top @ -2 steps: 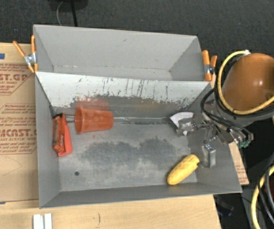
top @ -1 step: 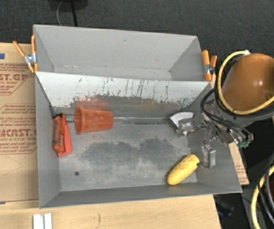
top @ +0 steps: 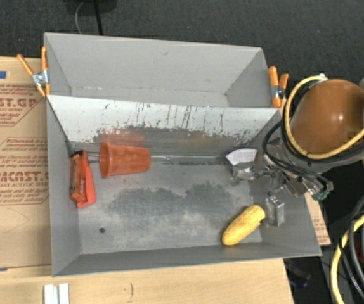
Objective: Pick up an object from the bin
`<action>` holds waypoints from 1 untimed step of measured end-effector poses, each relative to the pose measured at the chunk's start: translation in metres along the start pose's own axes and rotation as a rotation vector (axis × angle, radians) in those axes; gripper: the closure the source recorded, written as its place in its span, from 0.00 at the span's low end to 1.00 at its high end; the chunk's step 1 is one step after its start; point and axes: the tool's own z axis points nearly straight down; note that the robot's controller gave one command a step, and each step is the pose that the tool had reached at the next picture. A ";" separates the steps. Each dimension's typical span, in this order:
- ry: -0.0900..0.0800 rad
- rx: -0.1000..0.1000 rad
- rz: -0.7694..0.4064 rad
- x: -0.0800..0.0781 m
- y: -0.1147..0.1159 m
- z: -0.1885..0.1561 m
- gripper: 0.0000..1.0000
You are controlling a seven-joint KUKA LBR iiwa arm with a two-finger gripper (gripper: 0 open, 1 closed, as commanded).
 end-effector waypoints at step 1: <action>0.002 -0.004 -0.123 0.009 0.004 0.055 0.00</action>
Offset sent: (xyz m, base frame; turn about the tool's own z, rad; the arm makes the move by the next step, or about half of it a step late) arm -0.0163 0.0077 -0.0616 -0.3730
